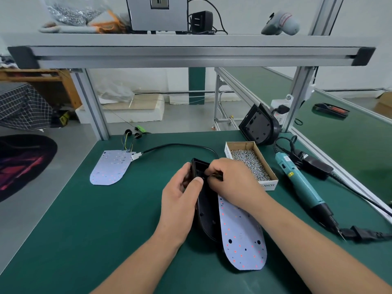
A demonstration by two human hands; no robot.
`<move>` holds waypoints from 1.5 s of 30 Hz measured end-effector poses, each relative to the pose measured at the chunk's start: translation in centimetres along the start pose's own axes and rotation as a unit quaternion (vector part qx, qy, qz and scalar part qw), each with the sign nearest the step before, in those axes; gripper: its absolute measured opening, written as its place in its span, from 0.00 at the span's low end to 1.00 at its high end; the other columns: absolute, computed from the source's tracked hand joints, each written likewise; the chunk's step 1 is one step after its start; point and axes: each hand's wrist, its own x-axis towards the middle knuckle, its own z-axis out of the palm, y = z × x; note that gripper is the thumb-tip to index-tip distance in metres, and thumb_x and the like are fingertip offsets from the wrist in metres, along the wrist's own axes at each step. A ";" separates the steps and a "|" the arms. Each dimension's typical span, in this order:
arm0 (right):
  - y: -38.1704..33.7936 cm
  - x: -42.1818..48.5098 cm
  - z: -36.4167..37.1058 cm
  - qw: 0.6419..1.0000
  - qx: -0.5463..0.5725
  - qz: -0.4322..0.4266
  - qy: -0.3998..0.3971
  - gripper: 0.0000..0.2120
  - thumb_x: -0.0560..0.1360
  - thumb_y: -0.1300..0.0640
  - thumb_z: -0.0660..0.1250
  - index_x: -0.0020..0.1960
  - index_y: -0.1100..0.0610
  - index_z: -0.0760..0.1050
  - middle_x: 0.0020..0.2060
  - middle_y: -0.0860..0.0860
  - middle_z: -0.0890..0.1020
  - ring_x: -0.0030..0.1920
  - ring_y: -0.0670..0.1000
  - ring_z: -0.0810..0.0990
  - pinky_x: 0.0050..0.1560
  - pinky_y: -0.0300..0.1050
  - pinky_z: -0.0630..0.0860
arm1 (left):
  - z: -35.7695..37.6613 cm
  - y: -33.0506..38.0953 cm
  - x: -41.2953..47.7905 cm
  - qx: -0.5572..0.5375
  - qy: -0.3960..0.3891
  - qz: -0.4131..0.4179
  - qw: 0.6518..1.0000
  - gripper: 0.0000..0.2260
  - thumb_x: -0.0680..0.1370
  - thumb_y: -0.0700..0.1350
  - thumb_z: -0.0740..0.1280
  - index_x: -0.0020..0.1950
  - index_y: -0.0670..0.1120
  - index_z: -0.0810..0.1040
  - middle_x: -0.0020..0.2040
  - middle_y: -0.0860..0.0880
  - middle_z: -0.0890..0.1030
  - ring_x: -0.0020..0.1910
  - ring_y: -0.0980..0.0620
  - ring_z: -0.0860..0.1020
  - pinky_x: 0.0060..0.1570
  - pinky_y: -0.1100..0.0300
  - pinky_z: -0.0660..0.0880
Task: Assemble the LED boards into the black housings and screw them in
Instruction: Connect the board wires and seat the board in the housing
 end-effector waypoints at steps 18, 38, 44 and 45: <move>0.0 -0.1 -0.3 0.999 -0.026 0.016 0.014 0.06 0.77 0.56 0.71 0.54 0.51 0.80 0.45 0.45 0.86 0.46 0.48 0.82 0.47 0.47 0.77 | -0.1 0.5 0.0 0.057 -0.010 0.021 0.998 0.16 0.78 0.50 0.69 0.61 0.68 0.83 0.62 0.56 0.84 0.65 0.56 0.81 0.68 0.52 0.75; -0.4 0.4 -0.2 0.997 -0.071 -0.015 -0.021 0.10 0.80 0.49 0.68 0.43 0.52 0.81 0.38 0.47 0.80 0.42 0.51 0.79 0.44 0.53 0.76 | -0.4 0.1 -0.1 0.047 -0.002 -0.003 0.999 0.27 0.73 0.56 0.72 0.72 0.58 0.79 0.65 0.57 0.84 0.67 0.57 0.80 0.73 0.50 0.74; 0.2 0.0 -0.9 0.992 -0.105 -0.022 -0.071 0.08 0.83 0.53 0.63 0.51 0.49 0.81 0.42 0.46 0.81 0.45 0.52 0.80 0.47 0.52 0.76 | -0.3 -0.3 0.0 0.060 -0.013 -0.006 0.998 0.17 0.78 0.50 0.69 0.66 0.59 0.84 0.62 0.53 0.86 0.64 0.50 0.82 0.70 0.46 0.77; 0.2 -0.3 -0.9 0.995 -0.092 -0.016 -0.038 0.07 0.83 0.53 0.64 0.52 0.49 0.81 0.42 0.45 0.83 0.46 0.51 0.81 0.46 0.50 0.76 | -0.2 -0.2 0.1 0.061 -0.019 -0.001 0.998 0.18 0.78 0.49 0.68 0.67 0.57 0.83 0.62 0.52 0.86 0.64 0.48 0.82 0.71 0.44 0.76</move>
